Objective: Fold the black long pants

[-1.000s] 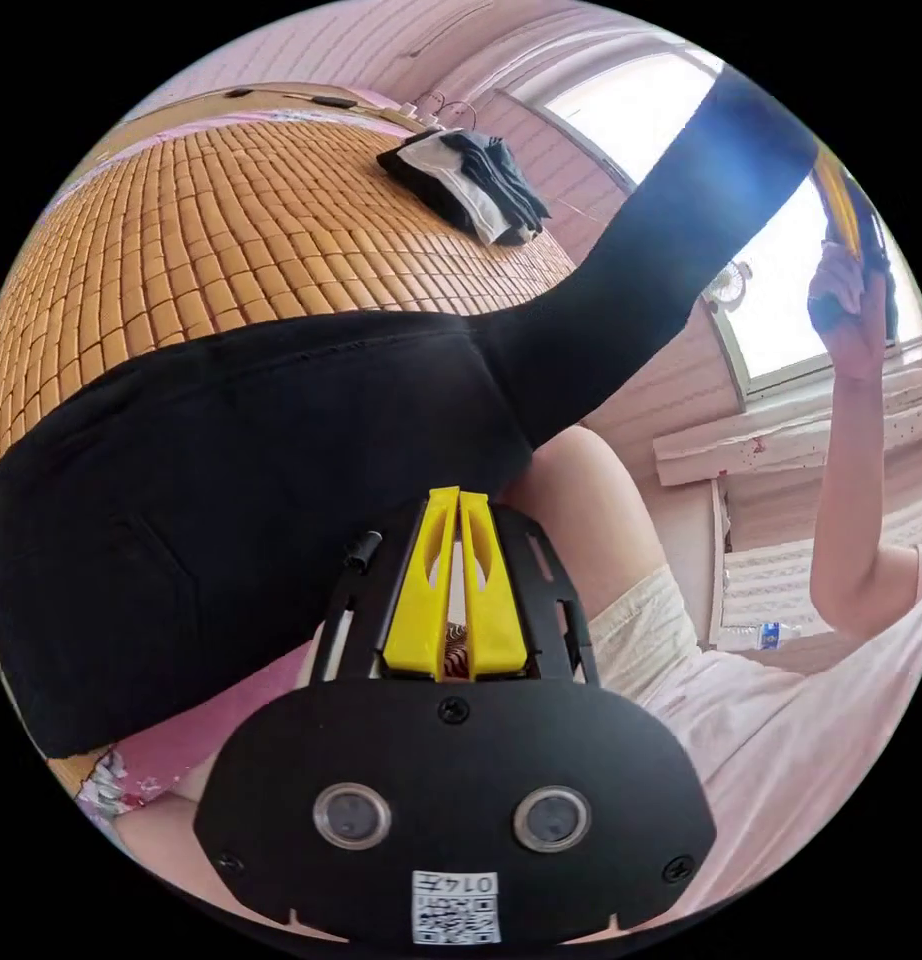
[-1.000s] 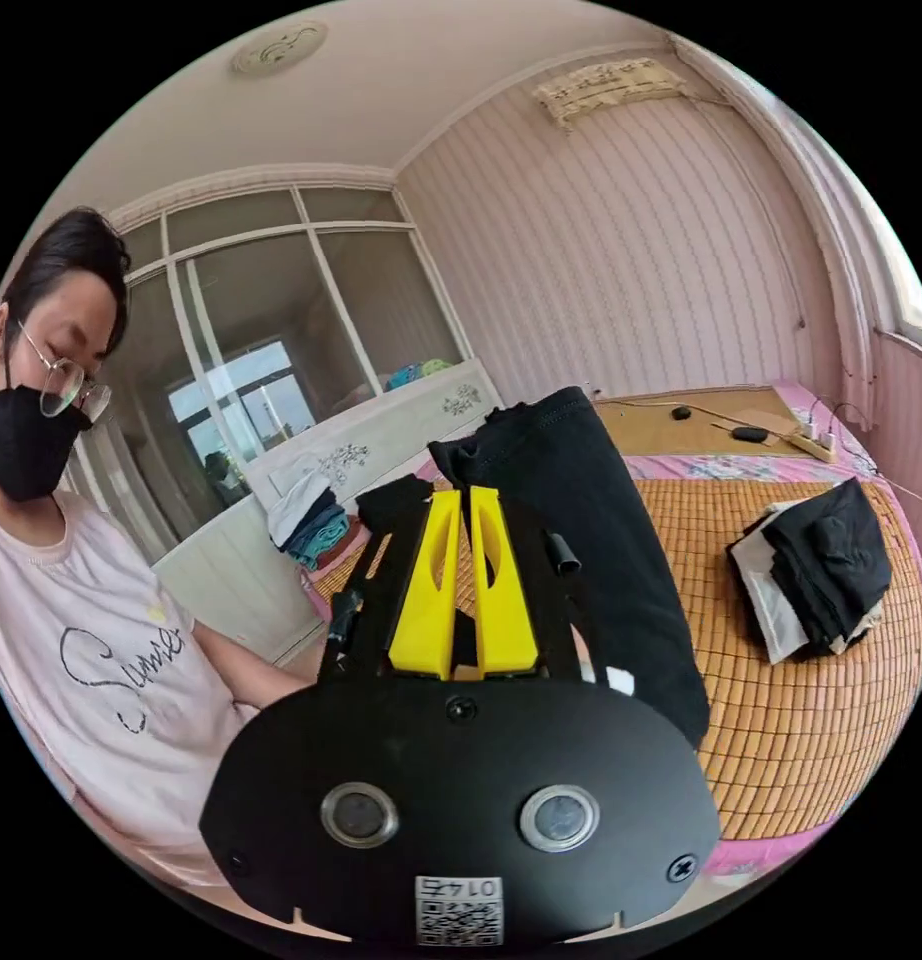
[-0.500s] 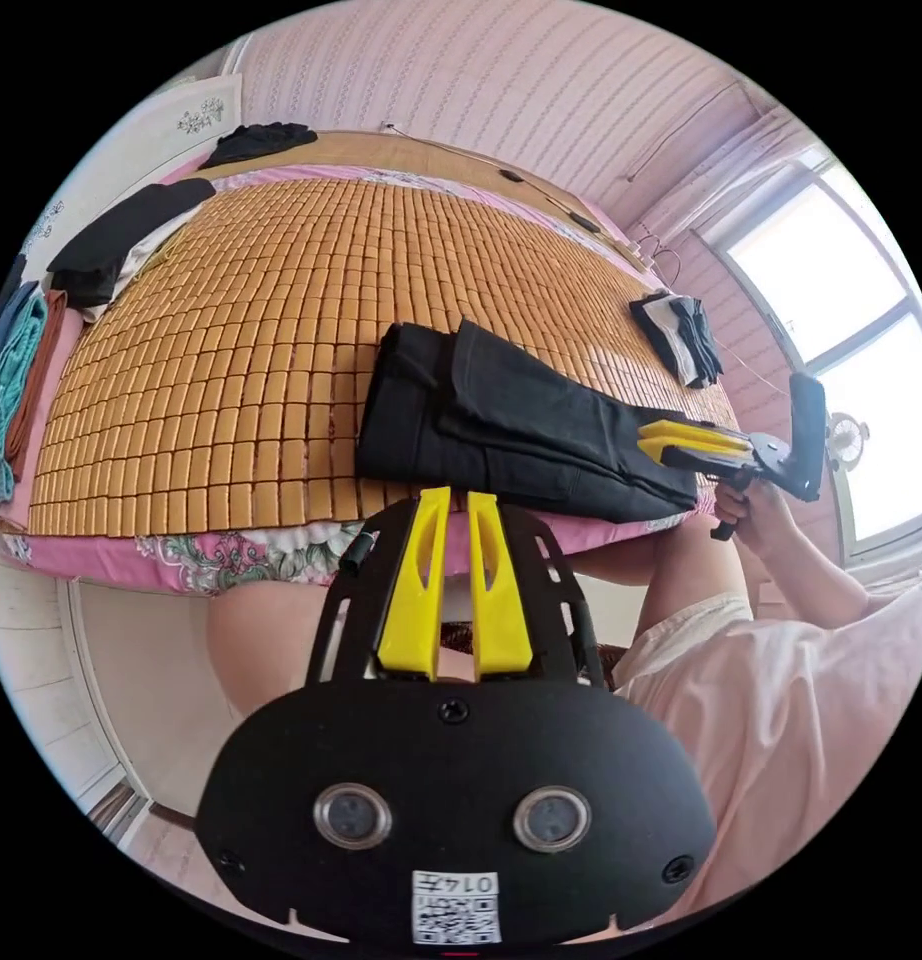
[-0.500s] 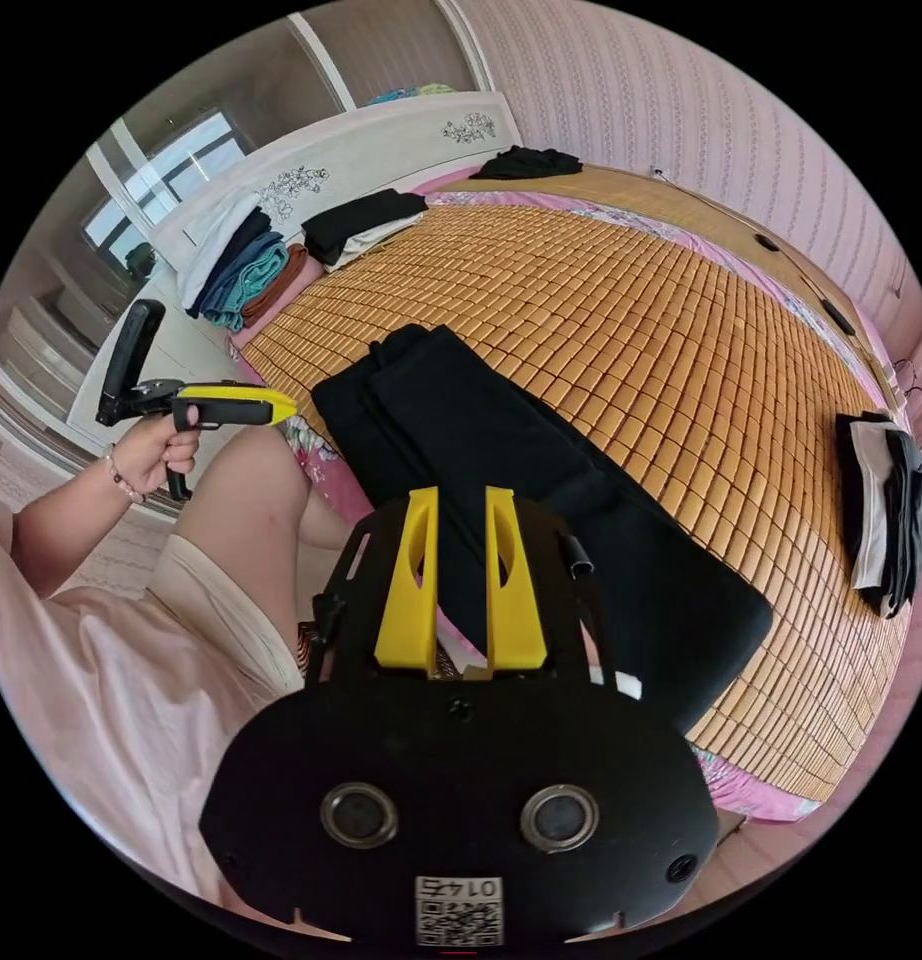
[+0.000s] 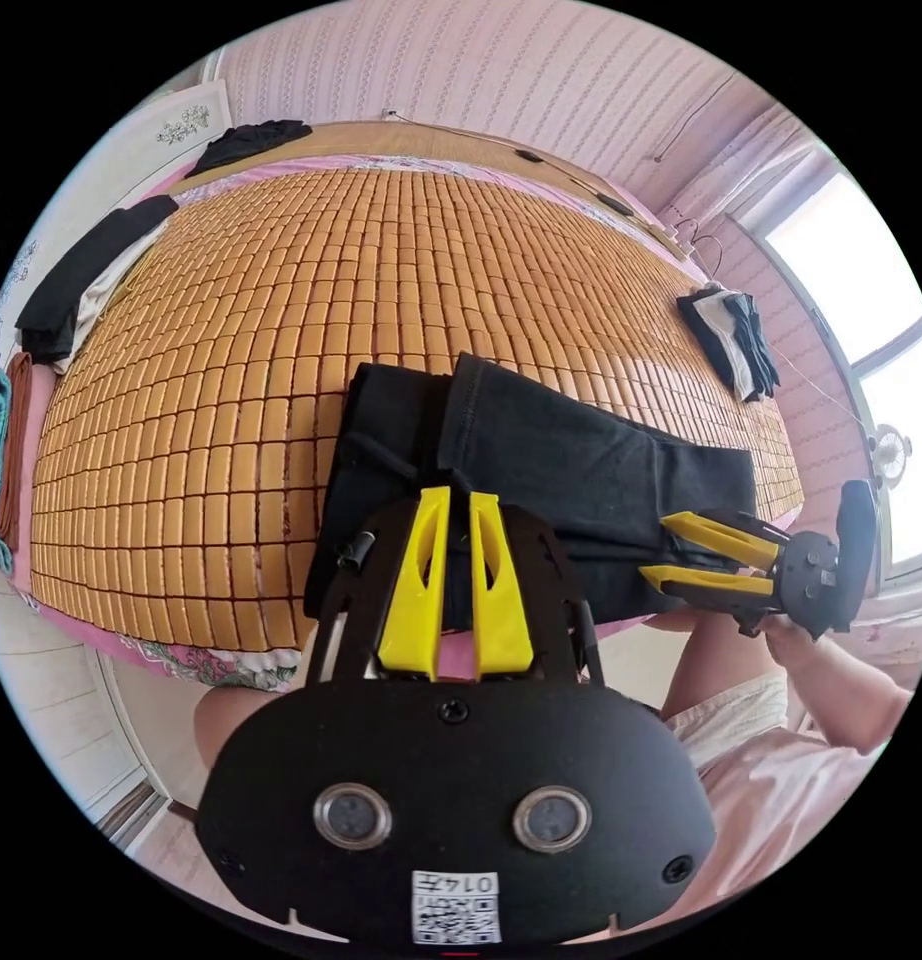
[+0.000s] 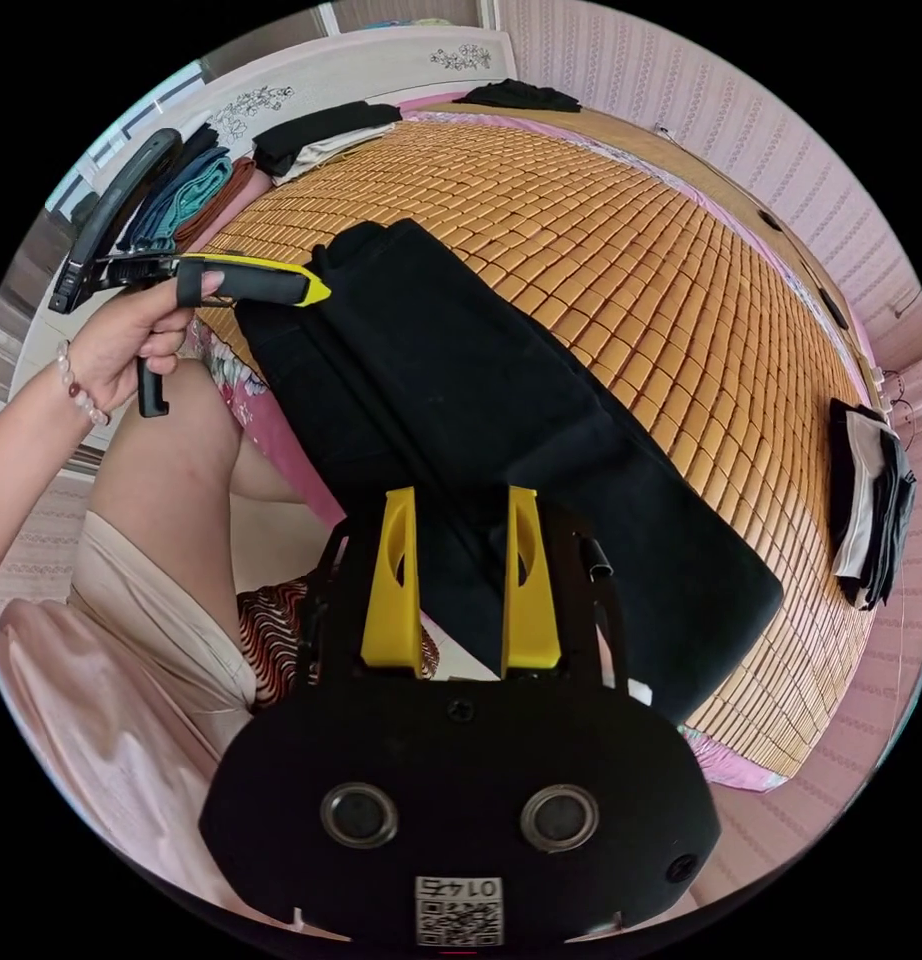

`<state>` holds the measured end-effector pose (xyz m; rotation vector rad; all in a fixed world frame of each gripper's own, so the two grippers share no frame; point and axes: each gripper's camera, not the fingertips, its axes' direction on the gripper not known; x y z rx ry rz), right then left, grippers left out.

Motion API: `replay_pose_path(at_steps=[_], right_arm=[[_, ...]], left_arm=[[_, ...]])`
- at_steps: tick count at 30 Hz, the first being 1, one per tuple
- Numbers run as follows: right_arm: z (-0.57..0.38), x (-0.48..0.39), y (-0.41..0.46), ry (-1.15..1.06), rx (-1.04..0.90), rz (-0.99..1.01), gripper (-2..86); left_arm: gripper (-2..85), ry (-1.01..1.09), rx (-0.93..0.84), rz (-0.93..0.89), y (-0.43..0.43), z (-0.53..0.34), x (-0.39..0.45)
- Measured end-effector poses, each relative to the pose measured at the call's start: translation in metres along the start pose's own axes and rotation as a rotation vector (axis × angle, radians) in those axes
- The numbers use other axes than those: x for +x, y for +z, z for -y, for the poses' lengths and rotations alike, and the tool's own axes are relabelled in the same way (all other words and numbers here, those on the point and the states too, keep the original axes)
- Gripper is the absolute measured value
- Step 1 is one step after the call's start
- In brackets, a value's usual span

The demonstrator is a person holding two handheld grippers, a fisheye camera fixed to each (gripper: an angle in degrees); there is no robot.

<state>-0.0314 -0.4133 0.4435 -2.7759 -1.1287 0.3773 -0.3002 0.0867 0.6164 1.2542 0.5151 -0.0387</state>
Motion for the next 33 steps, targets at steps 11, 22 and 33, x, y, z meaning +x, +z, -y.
replay_pose_path(at_steps=[11, 22, 33], right_arm=[[0.036, -0.015, -0.023, -0.005, -0.016, -0.007, 11.3], [0.046, -0.018, -0.066, -0.002, 0.033, -0.041, 6.5], [0.061, -0.021, -0.105, 0.02, 0.107, 0.009, 6.9]], left_arm=[[8.4, 0.014, -0.07, 0.094, 0.001, -0.009, 0.02], [1.3, 0.215, 0.099, 0.232, -0.06, -0.039, 0.078], [1.1, 0.161, 0.23, 0.084, -0.103, -0.034, 0.051]])
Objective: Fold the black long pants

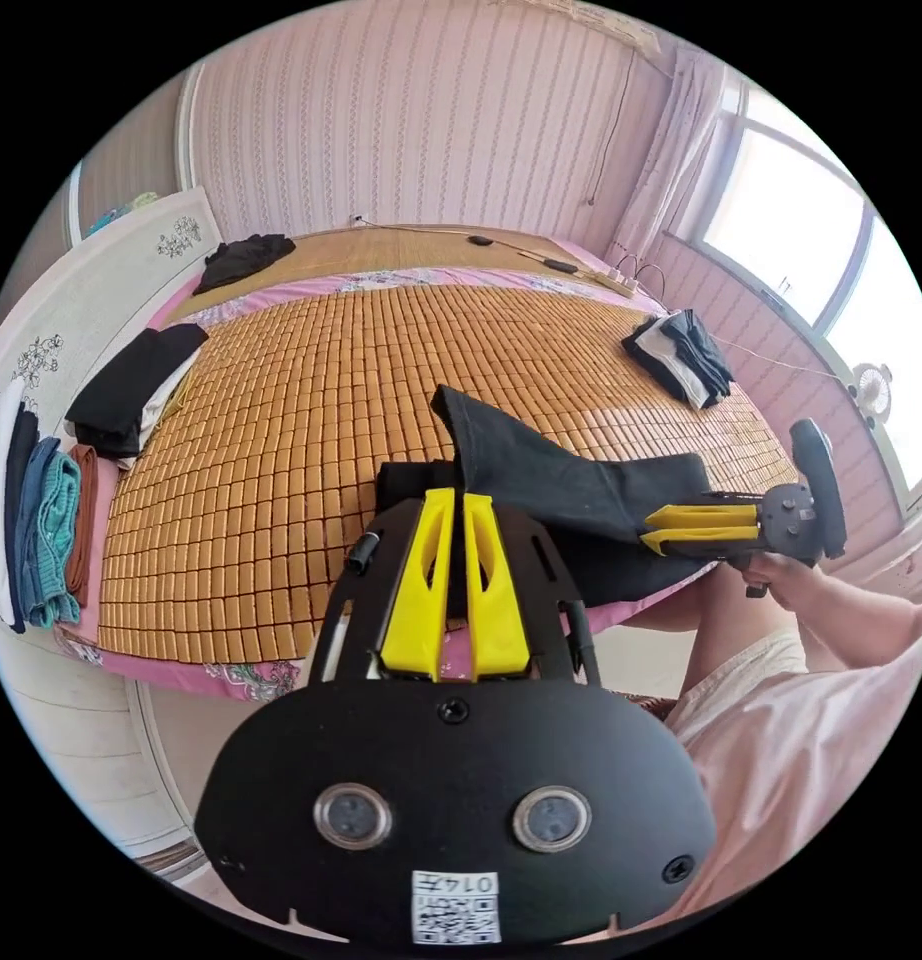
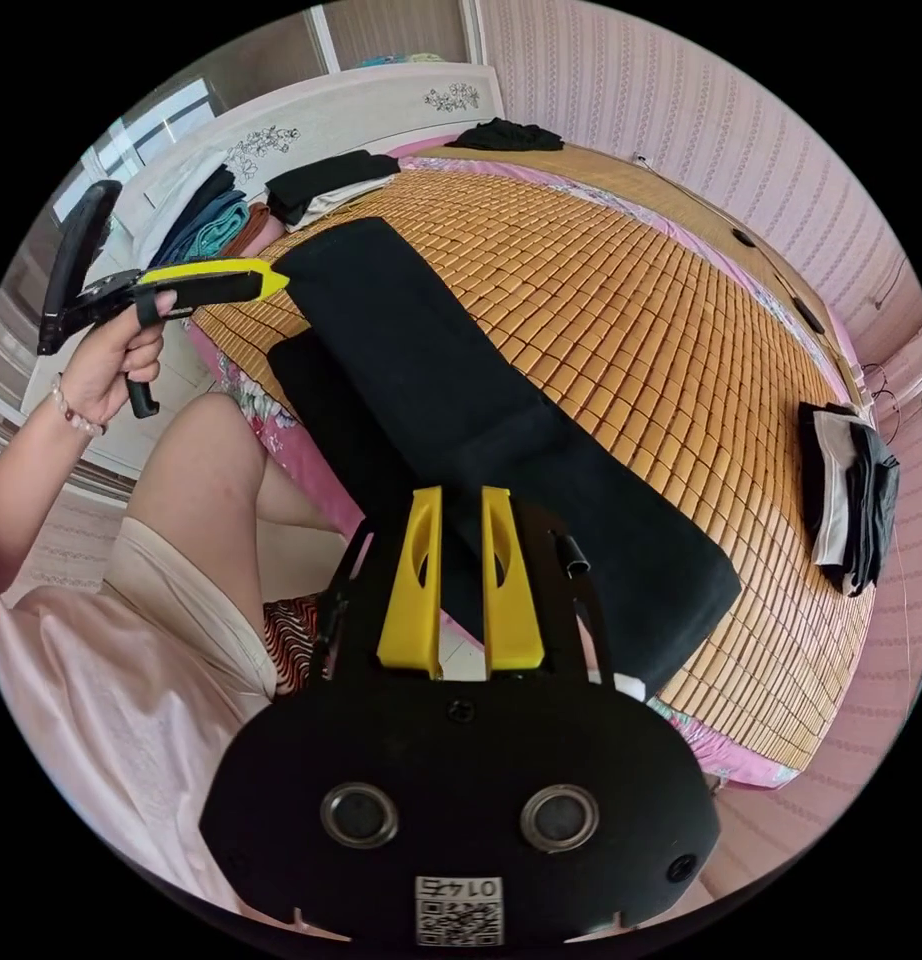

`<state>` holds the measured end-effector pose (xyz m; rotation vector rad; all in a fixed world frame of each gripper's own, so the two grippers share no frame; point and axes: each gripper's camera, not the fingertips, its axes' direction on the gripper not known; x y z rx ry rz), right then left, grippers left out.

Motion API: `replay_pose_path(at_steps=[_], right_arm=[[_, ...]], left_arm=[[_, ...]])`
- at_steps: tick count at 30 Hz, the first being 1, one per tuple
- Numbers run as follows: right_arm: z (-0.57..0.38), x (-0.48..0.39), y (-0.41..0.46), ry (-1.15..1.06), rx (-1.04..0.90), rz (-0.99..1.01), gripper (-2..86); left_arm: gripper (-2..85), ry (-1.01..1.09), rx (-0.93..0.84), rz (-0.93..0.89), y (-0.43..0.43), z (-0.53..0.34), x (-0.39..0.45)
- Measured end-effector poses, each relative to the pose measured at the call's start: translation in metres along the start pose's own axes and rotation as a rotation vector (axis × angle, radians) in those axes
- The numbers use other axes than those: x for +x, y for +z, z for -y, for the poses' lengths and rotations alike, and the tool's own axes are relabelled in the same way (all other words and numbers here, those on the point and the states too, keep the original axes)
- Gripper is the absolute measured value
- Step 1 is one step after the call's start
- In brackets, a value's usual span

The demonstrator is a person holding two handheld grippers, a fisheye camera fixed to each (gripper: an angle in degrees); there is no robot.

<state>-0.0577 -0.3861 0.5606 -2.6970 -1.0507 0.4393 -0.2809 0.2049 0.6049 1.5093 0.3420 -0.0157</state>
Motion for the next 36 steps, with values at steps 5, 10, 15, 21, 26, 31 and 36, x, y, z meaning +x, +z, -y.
replay_pose_path(at_steps=[5, 10, 15, 21, 26, 31, 36], right_arm=[[0.008, 0.001, 0.014, 0.015, -0.101, -0.001, 11.0], [0.003, 0.002, 0.01, 0.02, -0.112, -0.013, 11.3], [0.008, 0.006, 0.005, 0.039, -0.115, 0.005, 11.0], [0.023, 0.011, -0.013, 0.047, -0.089, -0.006, 10.3], [0.038, 0.013, -0.05, 0.045, -0.001, 0.022, 9.8], [0.052, 0.014, -0.056, 0.034, 0.025, 0.001, 9.8], [0.056, 0.023, -0.038, 0.037, -0.107, -0.016, 9.6]], left_arm=[[6.3, -0.078, -0.286, -0.017, 0.081, -0.012, -0.017], [8.4, -0.106, -0.248, -0.018, 0.083, -0.014, -0.011], [4.9, -0.131, -0.281, -0.053, 0.099, -0.013, -0.016], [1.6, -0.034, -0.168, -0.078, 0.06, -0.004, 0.005], [1.3, -0.011, 0.061, -0.084, -0.016, 0.006, 0.015], [0.7, -0.16, -0.137, -0.051, 0.029, -0.006, -0.035], [-0.9, -0.252, -0.199, 0.14, 0.055, -0.035, -0.037]])
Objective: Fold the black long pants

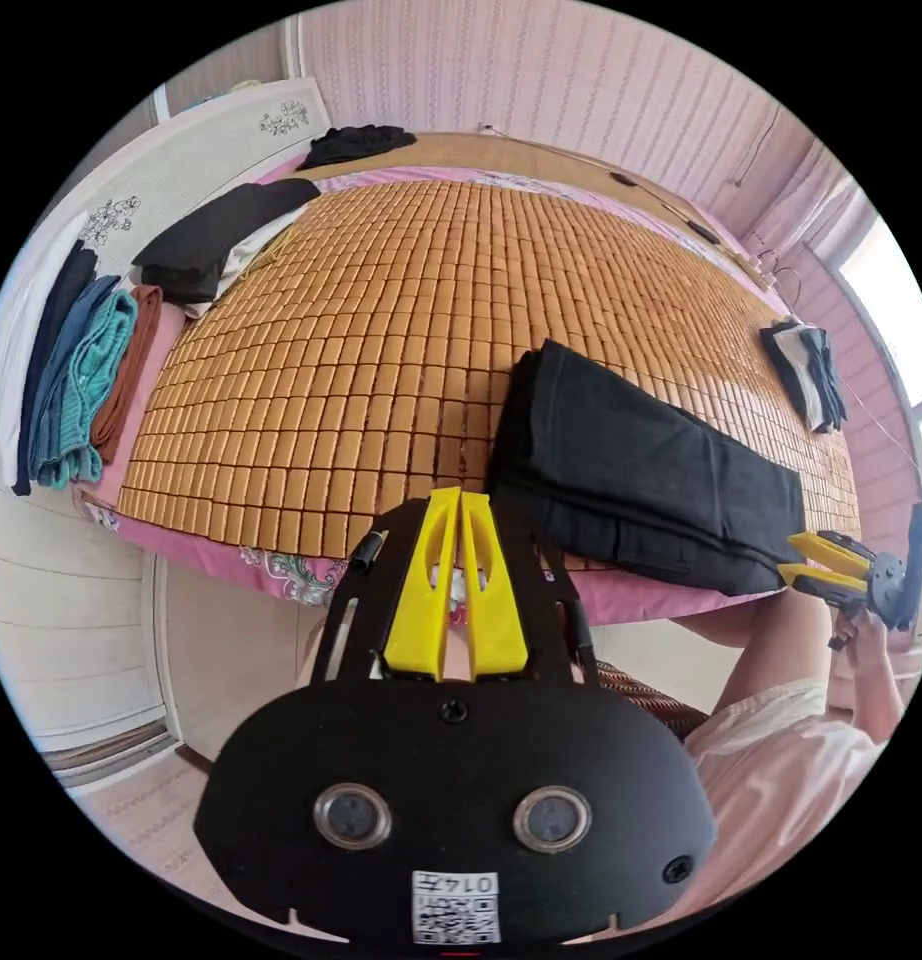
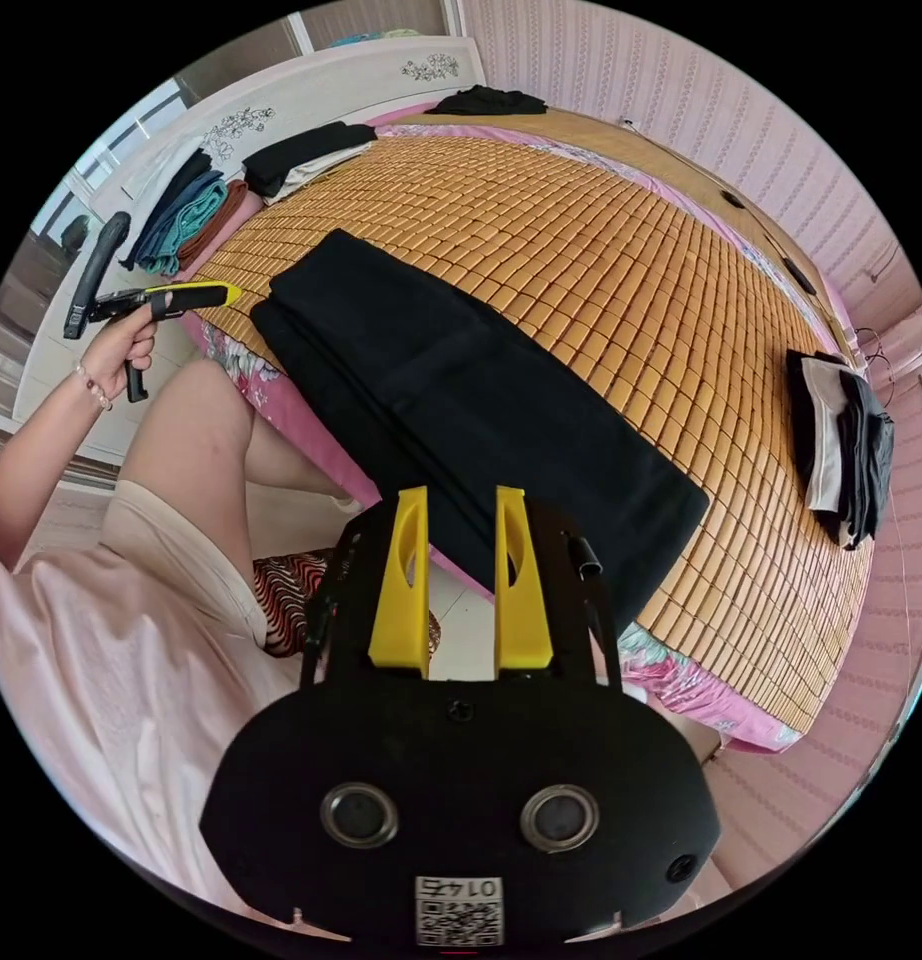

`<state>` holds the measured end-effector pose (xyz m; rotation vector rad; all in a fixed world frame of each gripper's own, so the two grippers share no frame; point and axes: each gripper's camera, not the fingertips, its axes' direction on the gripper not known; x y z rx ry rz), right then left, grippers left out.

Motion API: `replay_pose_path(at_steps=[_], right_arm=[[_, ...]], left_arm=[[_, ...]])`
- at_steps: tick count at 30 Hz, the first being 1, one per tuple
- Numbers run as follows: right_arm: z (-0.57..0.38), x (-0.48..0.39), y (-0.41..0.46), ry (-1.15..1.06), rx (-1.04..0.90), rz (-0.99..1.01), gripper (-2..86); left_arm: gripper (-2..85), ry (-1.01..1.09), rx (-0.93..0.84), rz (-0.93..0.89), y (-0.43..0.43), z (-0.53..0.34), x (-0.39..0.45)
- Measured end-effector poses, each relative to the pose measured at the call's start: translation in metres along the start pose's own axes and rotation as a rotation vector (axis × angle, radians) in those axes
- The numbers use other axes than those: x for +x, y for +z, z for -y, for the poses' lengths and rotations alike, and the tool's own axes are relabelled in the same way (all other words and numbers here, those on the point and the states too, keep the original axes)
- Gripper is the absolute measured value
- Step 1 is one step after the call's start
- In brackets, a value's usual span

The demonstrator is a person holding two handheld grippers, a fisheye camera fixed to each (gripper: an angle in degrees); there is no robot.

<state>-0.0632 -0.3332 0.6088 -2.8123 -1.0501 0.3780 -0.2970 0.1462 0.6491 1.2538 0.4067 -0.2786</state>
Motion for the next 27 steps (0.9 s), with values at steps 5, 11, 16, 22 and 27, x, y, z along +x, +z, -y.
replay_pose_path(at_steps=[5, 11, 16, 22, 27], right_arm=[[0.02, 0.012, 0.001, 0.001, -0.026, -0.052, 0.2], [0.12, 0.004, 0.017, -0.115, -0.115, -0.083, -0.8], [0.166, 0.001, 0.057, -0.212, -0.268, -0.165, -0.6], [0.181, 0.014, 0.055, -0.287, -0.31, -0.137, -0.9], [0.204, 0.023, 0.062, -0.311, -0.338, -0.185, -0.9]], left_arm=[[-1.0, 0.24, 0.077, -0.232, -0.011, -0.019, 0.073], [-1.0, 0.588, -0.016, -0.353, 0.019, -0.021, 0.209], [-1.0, 0.778, -0.123, -0.143, 0.059, -0.023, 0.271], [-1.0, 0.846, -0.048, -0.182, 0.068, -0.04, 0.279], [-1.0, 0.819, -0.094, -0.232, 0.073, -0.04, 0.287]])
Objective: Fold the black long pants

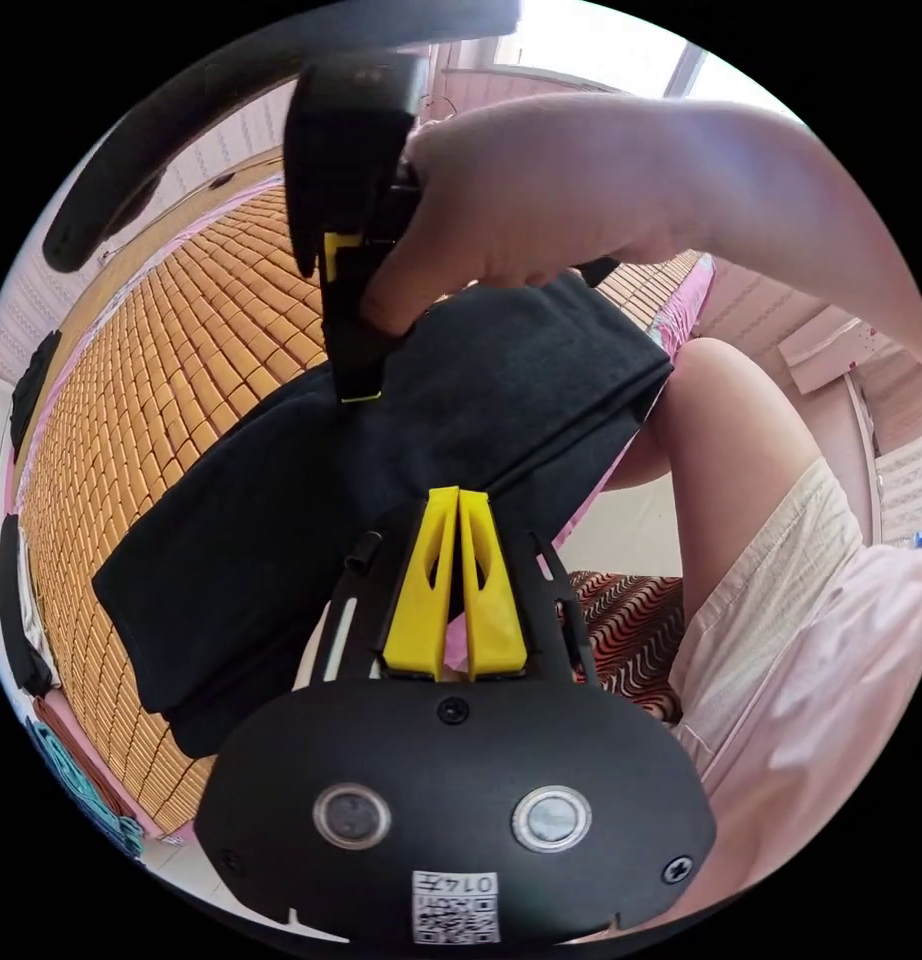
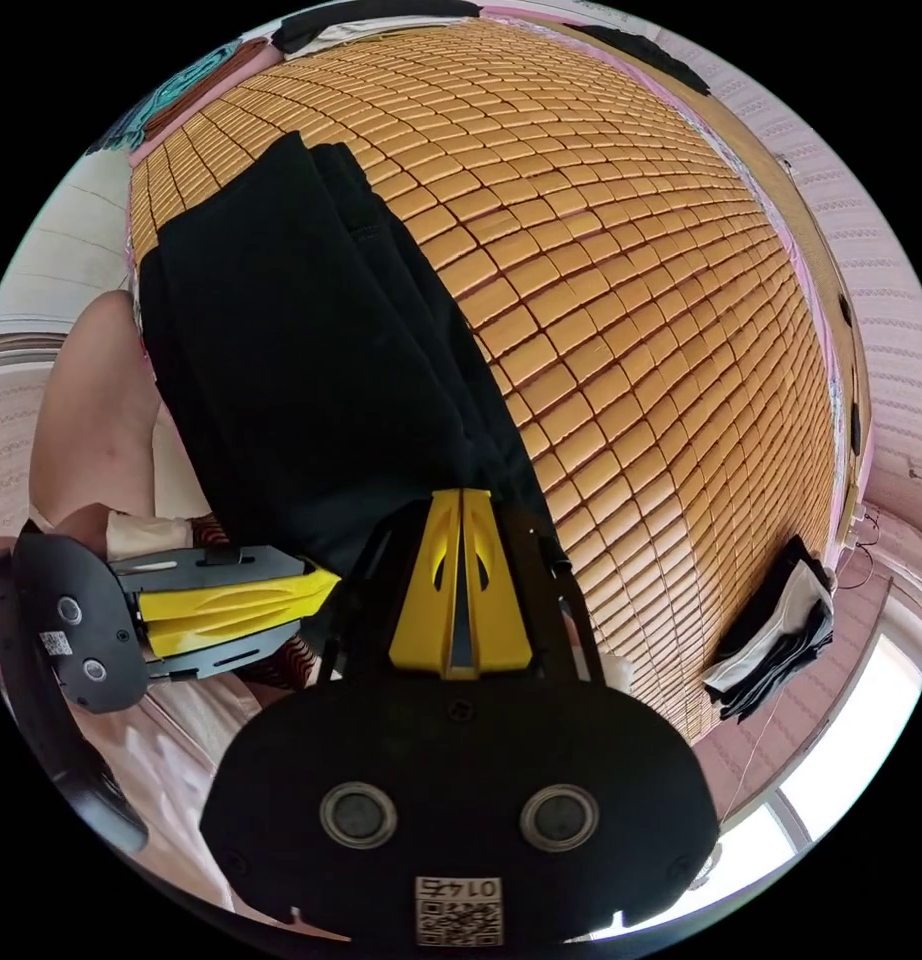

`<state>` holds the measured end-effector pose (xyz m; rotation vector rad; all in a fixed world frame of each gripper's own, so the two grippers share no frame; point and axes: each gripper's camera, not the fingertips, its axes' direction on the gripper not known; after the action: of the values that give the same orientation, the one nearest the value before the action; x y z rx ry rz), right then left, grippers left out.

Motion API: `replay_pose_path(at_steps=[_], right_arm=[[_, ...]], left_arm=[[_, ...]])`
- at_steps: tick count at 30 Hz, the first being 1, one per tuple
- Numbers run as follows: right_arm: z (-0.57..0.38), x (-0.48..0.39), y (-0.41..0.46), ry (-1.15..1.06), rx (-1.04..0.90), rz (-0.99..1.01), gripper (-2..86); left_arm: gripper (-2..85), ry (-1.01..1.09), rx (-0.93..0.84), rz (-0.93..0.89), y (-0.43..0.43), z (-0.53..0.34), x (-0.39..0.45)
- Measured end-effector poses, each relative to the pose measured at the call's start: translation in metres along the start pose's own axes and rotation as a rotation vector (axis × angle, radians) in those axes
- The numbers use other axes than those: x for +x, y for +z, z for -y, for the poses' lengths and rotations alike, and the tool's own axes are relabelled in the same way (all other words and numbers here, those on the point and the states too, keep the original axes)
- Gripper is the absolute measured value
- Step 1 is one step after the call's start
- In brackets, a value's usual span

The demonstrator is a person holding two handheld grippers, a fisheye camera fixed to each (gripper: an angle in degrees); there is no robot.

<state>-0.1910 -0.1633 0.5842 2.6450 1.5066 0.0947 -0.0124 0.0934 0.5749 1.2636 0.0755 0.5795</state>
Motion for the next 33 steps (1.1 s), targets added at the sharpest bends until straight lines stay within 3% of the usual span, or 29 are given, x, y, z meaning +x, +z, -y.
replay_pose_path(at_steps=[6, 12, 16, 20, 22, 27, 29, 33], right_arm=[[0.009, 0.016, 0.012, -0.092, -0.053, 0.057, -1.0], [-0.001, 0.01, 0.027, -0.12, -0.069, -0.014, -1.0], [-0.023, 0.023, 0.036, 0.018, -0.034, 0.044, -1.0], [-0.107, 0.045, 0.029, 0.2, 0.211, 0.22, -0.8], [-0.163, 0.054, 0.029, 0.307, 0.302, 0.198, -0.6], [-0.306, 0.069, 0.079, 0.646, 0.266, 0.14, 4.7], [-0.356, 0.071, 0.115, 0.749, 0.212, 0.248, 10.1], [-0.401, 0.073, 0.153, 0.855, 0.278, 0.473, 8.6]], left_arm=[[-1.0, -0.014, 0.051, 0.018, 0.007, -0.005, 0.017], [-1.0, 0.006, 0.069, 0.065, 0.012, -0.007, 0.039], [-0.9, 0.034, 0.09, 0.103, 0.011, -0.009, 0.053], [-0.7, 0.03, 0.143, 0.072, -0.012, -0.013, 0.07], [-0.2, 0.044, 0.207, 0.09, -0.025, -0.016, 0.082], [6.9, 0.144, 0.279, 0.031, -0.033, 0.001, 0.129], [8.7, 0.179, 0.258, 0.024, -0.025, 0.008, 0.144], [13.2, 0.258, 0.186, 0.019, -0.009, 0.023, 0.179]])
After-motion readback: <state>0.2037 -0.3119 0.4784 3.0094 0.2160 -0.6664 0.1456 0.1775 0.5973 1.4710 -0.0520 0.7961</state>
